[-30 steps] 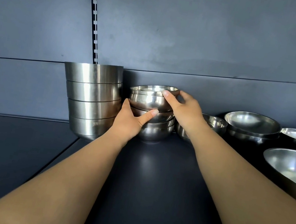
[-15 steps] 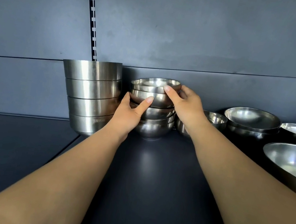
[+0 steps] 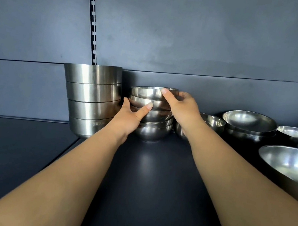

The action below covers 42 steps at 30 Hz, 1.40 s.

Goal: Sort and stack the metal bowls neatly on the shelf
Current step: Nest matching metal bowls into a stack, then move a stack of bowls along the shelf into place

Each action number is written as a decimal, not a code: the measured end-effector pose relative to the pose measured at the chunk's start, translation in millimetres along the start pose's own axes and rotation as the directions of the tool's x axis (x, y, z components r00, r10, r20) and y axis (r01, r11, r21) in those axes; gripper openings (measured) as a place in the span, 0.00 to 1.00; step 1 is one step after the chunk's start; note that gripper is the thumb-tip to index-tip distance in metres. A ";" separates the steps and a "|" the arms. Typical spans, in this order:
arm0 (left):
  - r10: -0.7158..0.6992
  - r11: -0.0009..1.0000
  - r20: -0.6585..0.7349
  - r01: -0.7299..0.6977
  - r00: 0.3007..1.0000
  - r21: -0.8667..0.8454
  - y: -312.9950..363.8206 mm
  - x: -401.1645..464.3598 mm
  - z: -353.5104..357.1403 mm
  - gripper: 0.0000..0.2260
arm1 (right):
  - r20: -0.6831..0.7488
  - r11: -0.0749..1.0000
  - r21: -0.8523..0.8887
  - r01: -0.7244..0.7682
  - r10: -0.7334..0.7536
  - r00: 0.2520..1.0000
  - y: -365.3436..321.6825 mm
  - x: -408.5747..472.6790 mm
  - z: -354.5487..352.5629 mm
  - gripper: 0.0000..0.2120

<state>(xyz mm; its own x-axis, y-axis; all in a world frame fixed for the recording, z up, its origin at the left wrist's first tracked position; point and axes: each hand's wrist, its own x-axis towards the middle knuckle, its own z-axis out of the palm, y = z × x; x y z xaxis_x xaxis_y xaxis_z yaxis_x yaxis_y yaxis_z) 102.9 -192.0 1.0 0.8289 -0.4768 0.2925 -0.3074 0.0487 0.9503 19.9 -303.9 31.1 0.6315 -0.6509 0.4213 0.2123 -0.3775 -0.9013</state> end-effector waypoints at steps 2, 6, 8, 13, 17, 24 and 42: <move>0.001 1.000 -0.025 0.000 1.000 0.017 0.7 -0.9 0.9 0.47 | -0.005 1.000 -0.023 -0.016 0.016 1.000 -5.2 -4.5 -1.0 0.20; 0.080 0.993 -0.093 -0.071 0.992 0.099 22.7 -25.9 -3.5 0.38 | -0.079 0.992 -0.122 0.033 -0.043 0.996 -36.9 -29.5 -15.8 0.27; 0.151 0.971 -0.093 -0.130 0.984 0.201 30.5 -49.4 -8.4 0.34 | -0.010 0.952 -0.282 0.122 -0.130 0.991 -54.3 -54.1 -35.6 0.28; 0.274 0.906 0.208 -0.324 0.939 0.271 43.3 -118.3 15.9 0.24 | 0.104 0.654 -0.649 0.389 -0.430 0.897 -91.0 -132.2 -119.0 0.27; 0.184 0.922 0.457 -0.314 0.870 0.227 41.5 -154.1 64.1 0.34 | -0.029 0.702 -0.674 0.231 -0.337 0.941 -79.5 -172.4 -182.8 0.27; 0.145 0.961 0.552 -0.250 0.821 0.119 33.5 -168.2 124.9 0.52 | -0.168 0.890 -0.450 0.070 -0.161 0.972 -25.0 -197.9 -220.1 0.33; 0.283 0.955 0.295 -0.238 0.913 -0.179 55.4 -194.9 104.3 0.09 | -0.136 0.982 -0.072 0.176 -0.185 0.973 -12.6 -199.0 -200.0 0.22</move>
<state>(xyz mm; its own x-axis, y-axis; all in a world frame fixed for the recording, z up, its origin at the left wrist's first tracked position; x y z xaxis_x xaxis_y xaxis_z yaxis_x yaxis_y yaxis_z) -124.4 -187.9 -14.4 0.5316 -0.6804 0.5045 -0.4073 0.3168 0.8566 -257.6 -301.3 -21.3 0.4738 -0.6535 0.5903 0.2657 -0.5330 -0.8033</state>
